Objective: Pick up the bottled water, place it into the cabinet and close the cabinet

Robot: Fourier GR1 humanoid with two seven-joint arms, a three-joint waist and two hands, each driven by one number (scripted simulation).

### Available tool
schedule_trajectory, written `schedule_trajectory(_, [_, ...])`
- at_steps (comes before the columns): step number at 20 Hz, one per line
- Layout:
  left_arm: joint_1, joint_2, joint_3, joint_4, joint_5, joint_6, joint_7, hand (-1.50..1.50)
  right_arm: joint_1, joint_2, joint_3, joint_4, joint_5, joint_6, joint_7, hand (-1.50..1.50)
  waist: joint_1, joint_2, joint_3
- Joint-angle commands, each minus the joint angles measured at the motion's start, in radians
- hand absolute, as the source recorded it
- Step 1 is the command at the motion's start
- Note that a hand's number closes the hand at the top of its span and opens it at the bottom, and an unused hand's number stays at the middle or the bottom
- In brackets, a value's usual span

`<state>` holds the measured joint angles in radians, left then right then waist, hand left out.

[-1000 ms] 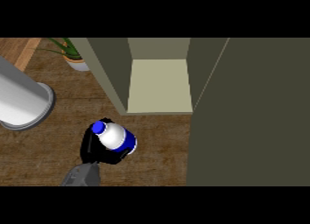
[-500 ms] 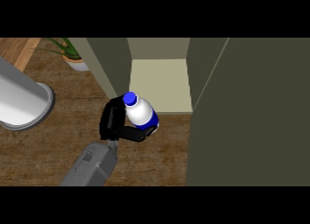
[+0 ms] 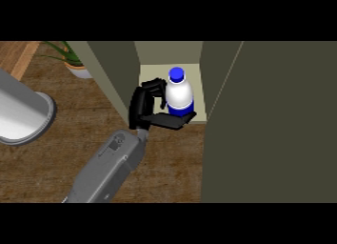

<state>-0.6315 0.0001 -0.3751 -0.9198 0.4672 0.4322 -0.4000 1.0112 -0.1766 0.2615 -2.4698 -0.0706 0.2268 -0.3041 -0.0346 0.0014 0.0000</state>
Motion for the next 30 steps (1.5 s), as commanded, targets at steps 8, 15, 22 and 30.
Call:
schedule_trajectory(8, [-0.277, 0.000, 0.008, 0.332, 0.123, 0.088, 0.000, 1.50, -0.048, -0.009, -0.104, -0.014, -0.120, 0.027, 0.031, -1.50, -0.018, 0.011, 0.000])
schedule_trajectory(15, [-0.419, 0.031, 0.039, 0.582, 0.014, 0.158, 0.012, 1.50, -0.007, -0.024, -0.102, -0.049, -0.134, 0.080, 0.009, -1.50, -0.050, 0.022, 0.000])
schedule_trajectory(22, [-0.480, 0.036, 0.136, 0.686, 0.066, 0.172, -0.022, 1.50, -0.074, 0.004, -0.109, 0.005, -0.112, 0.069, 0.015, -1.50, -0.045, 0.028, -0.001])
schedule_trajectory(30, [-0.521, 0.041, 0.099, 0.801, -0.011, 0.259, -0.100, -1.50, -0.073, -0.005, -0.131, -0.029, -0.130, 0.093, 0.014, -1.50, -0.062, 0.035, -0.001])
